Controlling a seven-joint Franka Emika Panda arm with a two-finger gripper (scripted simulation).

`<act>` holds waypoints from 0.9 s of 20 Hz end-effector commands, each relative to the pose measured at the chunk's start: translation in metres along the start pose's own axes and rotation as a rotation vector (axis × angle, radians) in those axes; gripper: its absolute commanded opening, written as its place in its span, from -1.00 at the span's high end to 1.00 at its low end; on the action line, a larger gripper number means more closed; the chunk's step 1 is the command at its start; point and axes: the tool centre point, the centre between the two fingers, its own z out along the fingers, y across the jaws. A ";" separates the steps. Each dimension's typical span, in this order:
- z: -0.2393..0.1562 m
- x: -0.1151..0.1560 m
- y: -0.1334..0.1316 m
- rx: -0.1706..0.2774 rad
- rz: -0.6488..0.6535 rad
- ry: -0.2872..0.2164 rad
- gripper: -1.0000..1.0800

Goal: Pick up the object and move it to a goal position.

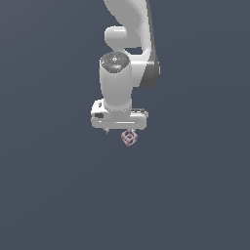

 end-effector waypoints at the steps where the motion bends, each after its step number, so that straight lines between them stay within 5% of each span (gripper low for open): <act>1: 0.000 0.000 0.000 0.000 0.000 0.000 -0.92; 18: 0.000 0.001 0.010 -0.018 -0.024 -0.008 -0.92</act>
